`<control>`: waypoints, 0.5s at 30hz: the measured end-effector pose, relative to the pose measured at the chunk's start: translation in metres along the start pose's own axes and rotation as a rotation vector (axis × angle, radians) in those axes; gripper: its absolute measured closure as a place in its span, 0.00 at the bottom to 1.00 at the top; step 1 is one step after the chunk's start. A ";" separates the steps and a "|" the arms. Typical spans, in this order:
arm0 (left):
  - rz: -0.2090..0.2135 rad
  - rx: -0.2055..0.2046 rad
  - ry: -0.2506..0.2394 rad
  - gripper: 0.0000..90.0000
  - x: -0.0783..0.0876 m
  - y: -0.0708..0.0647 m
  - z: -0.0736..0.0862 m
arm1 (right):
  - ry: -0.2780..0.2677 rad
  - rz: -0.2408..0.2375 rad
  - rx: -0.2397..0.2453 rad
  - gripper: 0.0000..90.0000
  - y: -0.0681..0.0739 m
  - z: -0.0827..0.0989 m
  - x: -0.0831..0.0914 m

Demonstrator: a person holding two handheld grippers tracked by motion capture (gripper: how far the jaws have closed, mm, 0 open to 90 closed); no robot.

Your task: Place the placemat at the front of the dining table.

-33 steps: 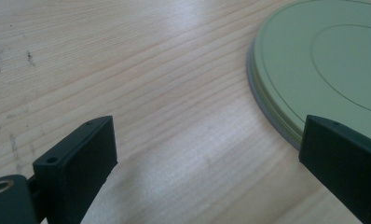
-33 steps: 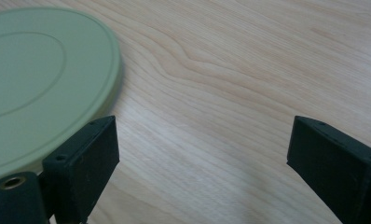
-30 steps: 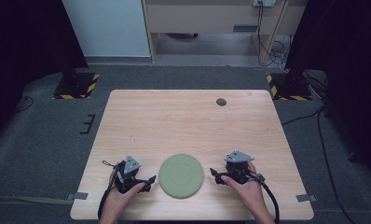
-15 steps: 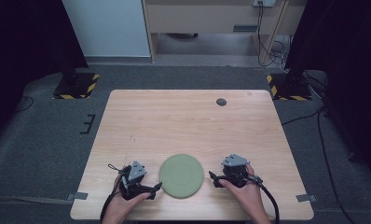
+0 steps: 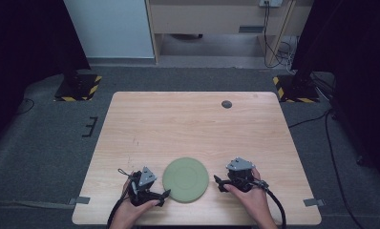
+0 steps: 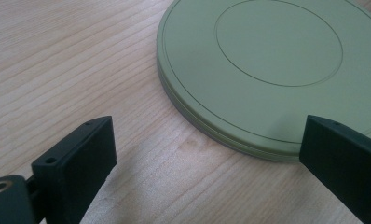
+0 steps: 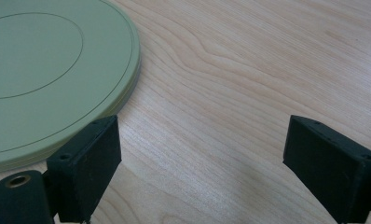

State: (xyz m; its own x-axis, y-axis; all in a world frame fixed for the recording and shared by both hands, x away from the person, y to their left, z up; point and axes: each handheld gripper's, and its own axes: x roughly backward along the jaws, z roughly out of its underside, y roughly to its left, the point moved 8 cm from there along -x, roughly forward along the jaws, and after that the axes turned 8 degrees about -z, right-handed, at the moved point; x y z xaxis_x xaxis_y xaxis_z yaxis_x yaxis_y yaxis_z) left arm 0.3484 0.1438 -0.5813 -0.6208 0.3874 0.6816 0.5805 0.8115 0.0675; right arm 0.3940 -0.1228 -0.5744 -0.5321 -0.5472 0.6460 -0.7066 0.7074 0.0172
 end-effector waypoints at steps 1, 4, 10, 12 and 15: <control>0.000 0.000 0.000 0.02 0.000 0.000 0.000 | 0.001 0.000 0.000 0.12 0.000 0.000 0.000; -0.010 0.011 0.004 0.00 -0.002 0.001 -0.001 | 0.000 -0.001 -0.002 0.13 -0.001 0.000 0.001; -0.025 0.002 0.009 0.00 -0.003 0.001 -0.003 | 0.007 -0.003 0.004 0.14 0.000 0.000 0.000; -0.031 -0.004 0.012 0.00 -0.004 0.001 -0.004 | 0.009 -0.005 0.013 0.14 0.001 -0.001 0.000; -0.034 -0.005 0.014 0.00 -0.005 0.002 -0.006 | 0.012 -0.012 0.024 0.16 0.003 -0.003 0.000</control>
State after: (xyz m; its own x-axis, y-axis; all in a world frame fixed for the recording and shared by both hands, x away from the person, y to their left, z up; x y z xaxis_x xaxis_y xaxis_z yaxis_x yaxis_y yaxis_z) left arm 0.3556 0.1407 -0.5808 -0.6326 0.3538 0.6890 0.5619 0.8218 0.0939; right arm 0.3930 -0.1190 -0.5724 -0.5184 -0.5499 0.6548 -0.7238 0.6900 0.0065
